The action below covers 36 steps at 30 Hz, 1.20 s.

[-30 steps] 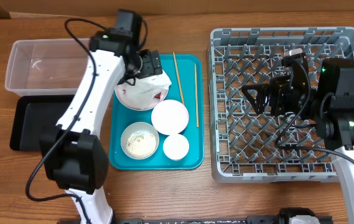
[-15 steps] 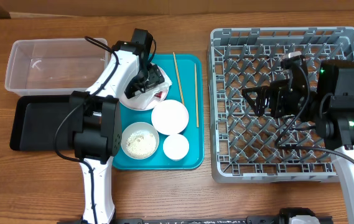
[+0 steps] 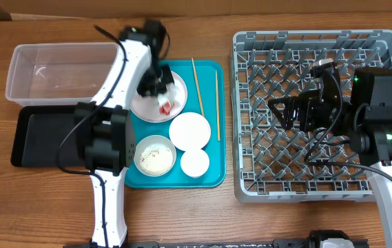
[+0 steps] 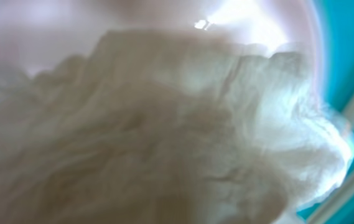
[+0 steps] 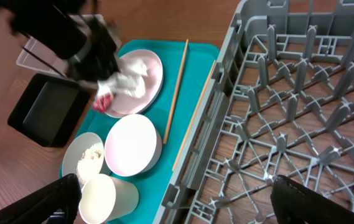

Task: Sort waste into correct bins and load items into the dishwasher
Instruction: 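Carry the tissue left and drop it into the clear plastic bin, then grasp the white paper cup on the teal tray with the left gripper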

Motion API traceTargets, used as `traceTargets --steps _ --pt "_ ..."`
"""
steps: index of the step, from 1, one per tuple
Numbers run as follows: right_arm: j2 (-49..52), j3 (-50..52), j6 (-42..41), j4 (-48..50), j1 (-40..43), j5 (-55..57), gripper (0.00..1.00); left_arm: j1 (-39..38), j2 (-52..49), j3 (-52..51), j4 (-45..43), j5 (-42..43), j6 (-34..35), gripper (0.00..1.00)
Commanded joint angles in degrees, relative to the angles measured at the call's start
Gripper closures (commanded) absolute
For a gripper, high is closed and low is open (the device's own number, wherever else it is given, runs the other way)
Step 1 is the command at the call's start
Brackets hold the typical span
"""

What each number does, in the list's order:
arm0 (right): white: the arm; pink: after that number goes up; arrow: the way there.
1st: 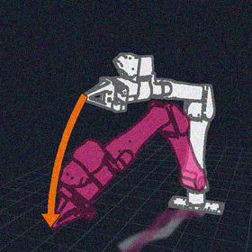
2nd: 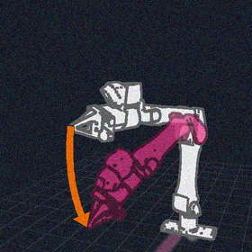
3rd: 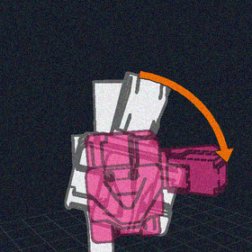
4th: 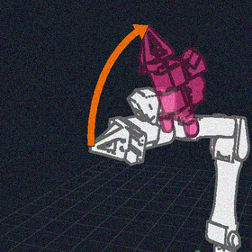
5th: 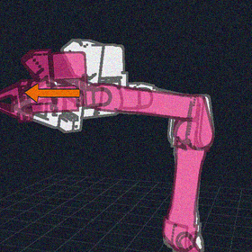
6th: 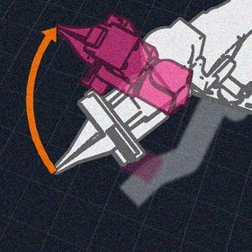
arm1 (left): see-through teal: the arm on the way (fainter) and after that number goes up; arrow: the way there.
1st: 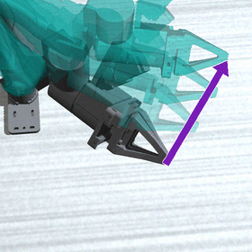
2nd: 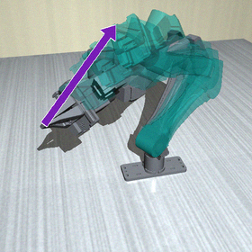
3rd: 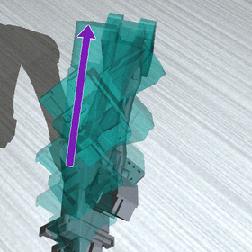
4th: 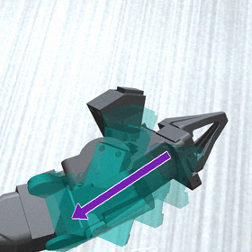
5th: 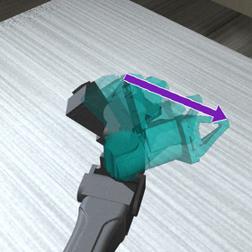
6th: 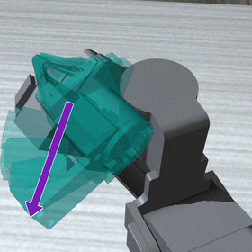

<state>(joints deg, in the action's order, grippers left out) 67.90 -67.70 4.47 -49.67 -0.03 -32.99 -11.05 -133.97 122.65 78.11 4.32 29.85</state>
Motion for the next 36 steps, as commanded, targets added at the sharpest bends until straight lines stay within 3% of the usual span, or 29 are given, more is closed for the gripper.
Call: traceTargets --steps 1,3,6,11,14,15,17,18,24,33,34,36 --pt "0.1 -1.3 -0.2 0.2 0.1 -0.1 0.01 4.5 0.7 17.0 7.3 1.7 -3.3 0.96" --pt "0.1 -1.3 -0.2 0.3 0.1 -0.1 0.01 7.7 0.7 26.1 11.5 1.6 -4.1 0.96" --pt "0.1 -1.3 -0.2 0.3 0.1 -0.1 0.01 11.4 0.7 30.5 12.7 1.1 -3.9 0.96" --pt "0.1 -1.3 -0.2 0.5 0.1 -0.1 0.01 19.4 0.2 27.4 11.7 -4.6 5.8 0.96" --pt "0.1 -1.3 -0.2 0.6 0.1 -0.1 0.01 22.1 -0.2 20.8 6.2 -5.2 9.1 0.96" --pt "0.1 -1.3 -0.2 0.7 0.1 -0.1 0.01 22.5 -0.2 16.7 2.4 -5.1 9.0 0.79" --pt "0.1 -1.3 -0.2 0.7 0.1 -0.1 0.01 22.6 -0.2 12.0 -2.3 -5.2 8.9 0.19" --pt "0.1 -1.3 -0.2 0.7 0.1 -0.1 0.01 22.7 -0.2 10.8 -3.5 -5.2 8.9 0.01" --pt "0.1 -1.3 -0.2 0.7 0.1 -0.1 0.0 22.7 -0.2 13.1 -5.3 -1.7 0.4 0.0" --pt "0.1 -1.3 -0.2 0.7 0.1 -1.7 0.0 20.6 -0.1 41.6 16.2 5.8 -12.0 0.06" --pt "0.1 -1.3 -0.2 0.7 0.1 -1.7 0.0 20.1 -0.1 44.2 18.7 5.9 -13.4 0.12" --pt "0.1 -1.3 -0.2 0.7 0.1 -1.6 0.0 19.3 1.2 44.2 18.7 13.0 -19.6 0.15"
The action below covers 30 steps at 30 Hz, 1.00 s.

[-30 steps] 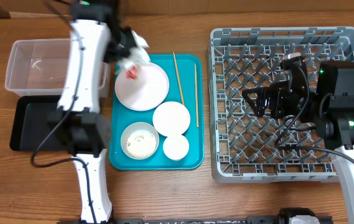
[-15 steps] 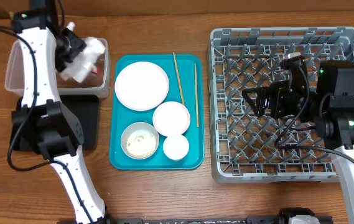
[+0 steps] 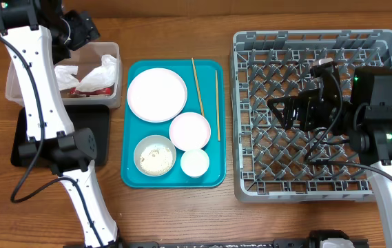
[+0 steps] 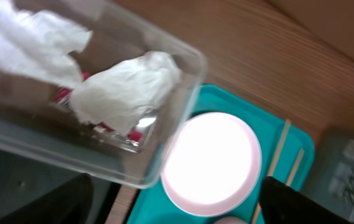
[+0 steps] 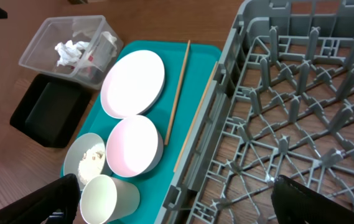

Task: Sort waste into correct bins and load items into the dishwasher
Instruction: 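Grasp the white paper cup on the teal tray with the left gripper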

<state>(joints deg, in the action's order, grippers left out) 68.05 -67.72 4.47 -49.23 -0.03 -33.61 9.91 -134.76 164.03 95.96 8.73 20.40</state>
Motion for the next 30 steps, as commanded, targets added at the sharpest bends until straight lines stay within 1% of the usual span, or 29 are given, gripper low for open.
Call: traceTargets --steps 1,2,4,8,9,10,12,15,18,19,23,25,27,28,30 --pt "-0.1 -1.3 -0.2 0.3 0.1 -1.0 0.0 -2.3 2.8 2.6 0.9 11.8 -10.1 0.16" --pt "-0.1 -1.3 -0.2 0.3 0.1 -1.0 0.0 -3.0 3.7 2.2 0.9 13.8 -10.1 0.18" --pt "-0.1 -1.3 -0.2 -0.2 0.1 -1.0 0.0 -4.7 5.5 0.5 0.9 14.2 -10.2 0.19" --pt "-0.1 -1.3 -0.2 -0.8 0.1 -1.0 0.0 -9.5 11.1 -8.1 0.9 9.2 -11.7 0.18" --pt "-0.1 -1.3 -0.2 -0.8 0.1 -1.0 0.0 -11.6 14.1 -13.4 0.9 6.4 -12.3 0.14" --pt "-0.1 -1.3 -0.2 -0.7 0.1 -1.0 0.0 -12.7 15.8 -16.5 0.9 5.8 -13.4 0.12" --pt "-0.1 -1.3 -0.2 -0.3 0.1 -1.0 0.0 -15.3 20.4 -26.3 0.9 5.8 -15.2 0.12" --pt "-0.1 -1.3 -0.2 -0.2 0.1 -1.0 0.0 -17.8 24.3 -37.9 0.9 6.3 -17.2 0.15" --pt "0.0 -1.3 -0.1 -0.2 0.1 -1.0 0.0 -20.7 25.4 -47.3 0.9 8.5 -20.7 0.2" --pt "0.0 -1.3 -0.1 -0.2 0.1 -0.7 0.0 -22.5 25.4 -51.5 0.4 8.9 -21.7 0.23" --pt "0.3 -1.2 -0.2 -0.2 0.1 -0.3 0.0 -28.2 25.4 -62.3 -5.8 8.0 -21.7 0.24" --pt "0.8 -1.2 -0.2 -0.4 0.1 -0.3 0.0 -32.1 25.4 -67.7 -11.4 6.7 -21.7 0.24" --pt "1.2 -1.2 -0.2 -0.7 0.1 -0.3 0.0 -34.3 25.4 -70.6 -14.9 4.1 -21.2 0.25" --pt "1.4 -1.2 -0.2 -0.8 0.1 -0.4 0.0 -35.6 25.4 -73.0 -17.6 2.0 -21.2 0.31" --pt "1.9 -1.2 -0.2 -0.9 0.1 -0.4 0.0 -36.6 25.4 -75.3 -20.0 0.9 -21.3 0.41"
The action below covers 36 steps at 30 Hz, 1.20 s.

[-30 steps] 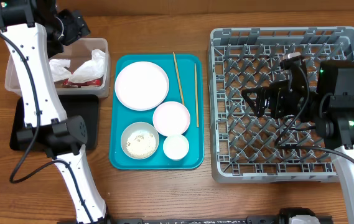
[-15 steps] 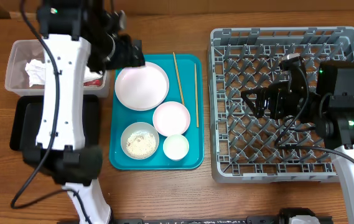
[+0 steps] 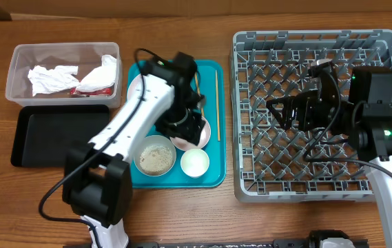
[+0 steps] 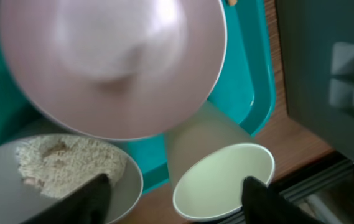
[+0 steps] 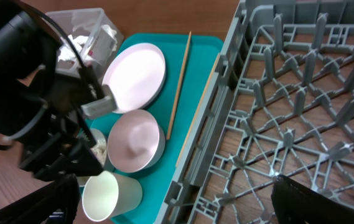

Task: Sort waste into correct bins and load items into the dishwasher
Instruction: 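Grasp the white paper cup on the teal tray with the left gripper, then lift the cup toward the right gripper and grasp it with the right gripper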

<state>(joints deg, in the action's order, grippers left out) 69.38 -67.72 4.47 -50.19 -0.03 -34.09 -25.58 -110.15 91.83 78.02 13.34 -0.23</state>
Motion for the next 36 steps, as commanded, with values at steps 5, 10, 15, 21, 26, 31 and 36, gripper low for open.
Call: traceTargets --steps 5,10,15,21,26,31,36 --pt "1.7 -1.2 -0.2 0.1 0.1 0.1 0.0 -2.1 0.7 -7.1 -5.2 -4.0 -1.3 0.5" --pt "2.6 -1.2 -0.2 0.0 0.1 0.1 0.0 -3.7 0.7 -8.1 -6.8 -4.3 -1.5 0.67" --pt "2.6 -1.2 -0.2 -0.1 0.1 0.1 0.0 -5.2 0.7 -10.0 -8.3 -4.3 -1.2 0.96" --pt "2.6 -1.2 -0.2 -1.2 0.1 -0.4 0.0 -4.6 0.8 -8.7 -7.1 -2.5 -1.0 0.96" --pt "2.6 -1.2 -7.7 1.2 0.1 -3.5 0.0 -0.2 0.8 2.8 -0.7 7.5 -1.6 0.96" --pt "2.6 -1.2 -17.2 5.0 0.1 -4.9 0.0 6.6 0.8 14.6 3.6 17.2 -1.5 0.96" --pt "2.6 -1.2 -17.1 6.3 0.1 -8.9 0.0 11.0 0.8 15.1 3.2 24.7 -1.6 0.96"
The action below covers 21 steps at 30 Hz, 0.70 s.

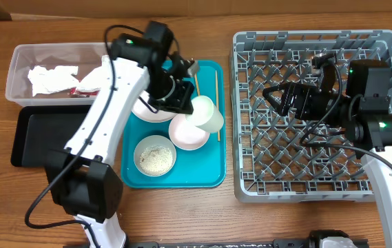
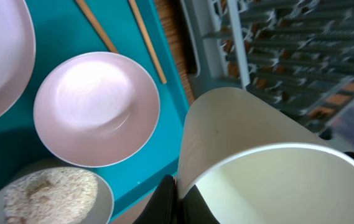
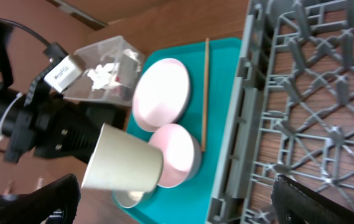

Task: Sort waste into correct bins and load items into the dishwasher
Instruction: 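Lift the cup toward the right gripper and grasp it with the right gripper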

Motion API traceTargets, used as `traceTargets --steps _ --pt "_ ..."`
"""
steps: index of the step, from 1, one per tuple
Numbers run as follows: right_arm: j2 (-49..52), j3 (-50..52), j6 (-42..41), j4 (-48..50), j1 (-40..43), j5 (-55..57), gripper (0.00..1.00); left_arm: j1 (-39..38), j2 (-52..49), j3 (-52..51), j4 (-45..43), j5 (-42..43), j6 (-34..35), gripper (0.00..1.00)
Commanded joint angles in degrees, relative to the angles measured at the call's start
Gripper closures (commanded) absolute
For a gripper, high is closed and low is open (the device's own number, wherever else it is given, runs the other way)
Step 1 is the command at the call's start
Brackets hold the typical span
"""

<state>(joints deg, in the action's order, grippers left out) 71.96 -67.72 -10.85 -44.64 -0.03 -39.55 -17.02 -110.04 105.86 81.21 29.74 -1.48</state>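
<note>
My left gripper (image 1: 187, 110) is shut on the rim of a cream paper cup (image 1: 207, 114), one fingertip (image 2: 167, 202) outside the wall and one inside. The cup (image 2: 257, 168) hangs tilted above the right side of the teal tray (image 1: 213, 169), mouth towards the wrist camera. Below it lie a pink bowl (image 1: 184, 134), a pink plate (image 1: 142, 110) partly hidden by the arm, a bowl of crumbs (image 1: 156, 156) and two chopsticks (image 1: 217, 103). My right gripper (image 1: 278, 100) hovers open over the grey dish rack (image 1: 306, 186), holding nothing. The cup (image 3: 124, 168) also shows in the right wrist view.
A clear bin (image 1: 16, 58) at the back left holds crumpled tissue and a red wrapper. A black bin (image 1: 44, 134) lies in front of it. The rack fills the right half of the wooden table.
My left gripper was open low over the bowl and the cup standing at the tray's front. Now it is shut on the cup's rim and holds it raised and tilted. The right wrist has turned left.
First my left gripper was down on the tissue and red wrapper on the pink plate. Then that waste lay in the clear bin and the plate was bare. Later the gripper was open over the bowl and cup; now it holds the cup above the tray.
</note>
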Motion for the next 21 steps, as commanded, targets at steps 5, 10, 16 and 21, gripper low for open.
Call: traceTargets --steps 5,10,16,21 --pt "0.1 -1.2 -1.8 2.0 0.0 -4.2 0.0 6.8 0.7 1.0 -0.9 15.7 -0.3 0.96" --pt "0.1 -1.2 -1.7 3.1 -1.1 -4.3 0.0 8.9 0.7 1.0 -1.3 19.7 -0.3 0.96" --pt "0.8 -0.9 -1.2 7.4 -4.9 -5.9 0.0 9.5 0.7 1.0 -2.1 24.2 -0.3 0.96" --pt "2.6 -0.9 2.1 10.3 -6.7 -10.9 0.0 10.7 0.7 1.0 -2.6 30.3 -0.3 0.96"
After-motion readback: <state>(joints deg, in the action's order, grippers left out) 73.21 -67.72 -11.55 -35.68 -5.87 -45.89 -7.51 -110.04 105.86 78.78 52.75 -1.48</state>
